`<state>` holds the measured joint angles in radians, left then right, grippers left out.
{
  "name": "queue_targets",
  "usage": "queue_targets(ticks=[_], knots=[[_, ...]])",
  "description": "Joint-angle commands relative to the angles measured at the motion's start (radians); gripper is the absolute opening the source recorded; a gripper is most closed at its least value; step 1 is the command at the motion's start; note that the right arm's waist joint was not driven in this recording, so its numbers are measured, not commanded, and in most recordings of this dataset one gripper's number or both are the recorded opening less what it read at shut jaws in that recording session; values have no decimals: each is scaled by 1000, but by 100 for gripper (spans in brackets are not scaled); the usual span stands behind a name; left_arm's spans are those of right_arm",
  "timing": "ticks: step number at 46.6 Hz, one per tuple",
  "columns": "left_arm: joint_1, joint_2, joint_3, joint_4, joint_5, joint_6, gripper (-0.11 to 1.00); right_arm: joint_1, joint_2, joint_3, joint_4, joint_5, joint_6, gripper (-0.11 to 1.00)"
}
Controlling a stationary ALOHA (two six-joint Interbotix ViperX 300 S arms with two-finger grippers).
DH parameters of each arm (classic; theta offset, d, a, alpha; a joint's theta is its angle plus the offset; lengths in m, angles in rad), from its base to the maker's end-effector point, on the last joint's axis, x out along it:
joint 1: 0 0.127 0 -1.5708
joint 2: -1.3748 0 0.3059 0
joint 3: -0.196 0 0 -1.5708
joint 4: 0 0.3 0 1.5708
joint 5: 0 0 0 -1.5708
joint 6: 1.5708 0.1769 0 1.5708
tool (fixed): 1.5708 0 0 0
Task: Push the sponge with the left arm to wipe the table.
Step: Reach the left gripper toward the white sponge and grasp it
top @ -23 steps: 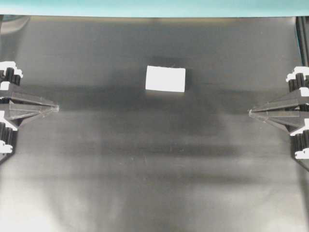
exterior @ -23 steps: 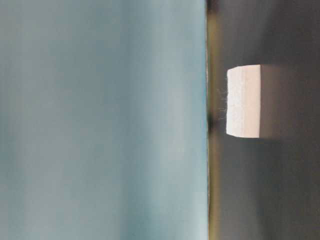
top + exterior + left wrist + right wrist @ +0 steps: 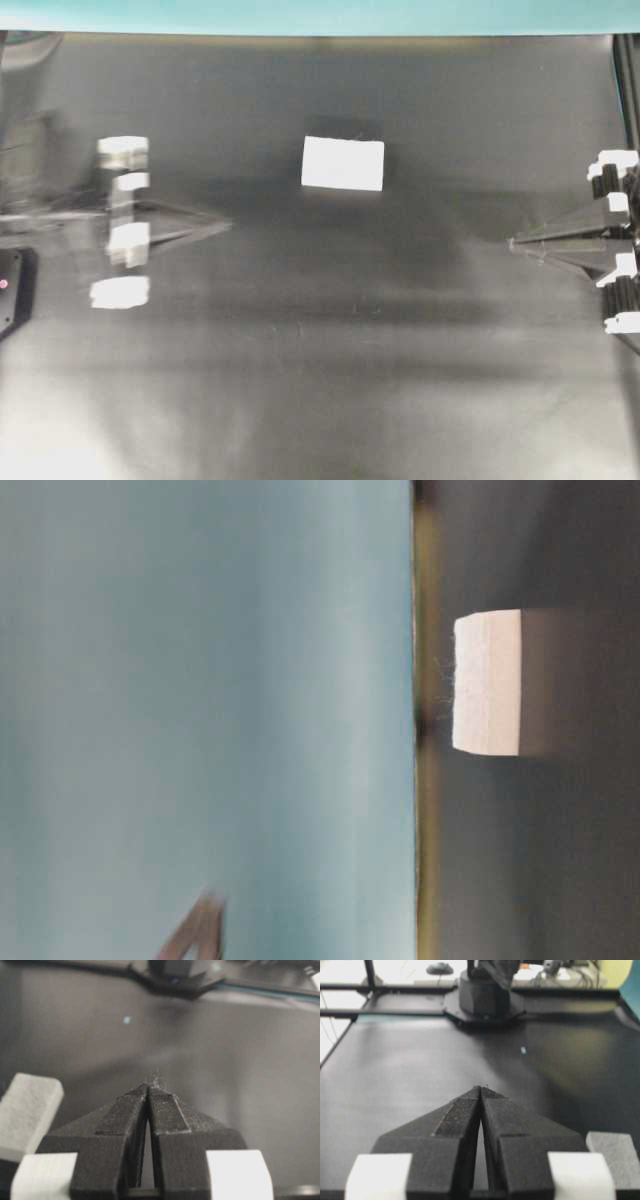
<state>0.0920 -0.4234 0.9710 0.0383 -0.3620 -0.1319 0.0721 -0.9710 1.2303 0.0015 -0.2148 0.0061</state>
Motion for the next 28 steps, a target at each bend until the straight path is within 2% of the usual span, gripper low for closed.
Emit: queue_targets(ticks=[1,11,16,21,28], knots=[[31,110,-98,3,-9,-20,0,0,5,-3,2,-2,3,1],[104,360,-287,3,20,-78,1,0,2,8,2,-2,5,1],[130,466,-382,3,35,-123,9,0,-6,12,2,-2,5,1],[160,551,-468,3,95,-170,27,0,-15,15,2,0,5,1],[206,655,-568,3,169,-179,60,0,-23,23,2,-2,3,1]])
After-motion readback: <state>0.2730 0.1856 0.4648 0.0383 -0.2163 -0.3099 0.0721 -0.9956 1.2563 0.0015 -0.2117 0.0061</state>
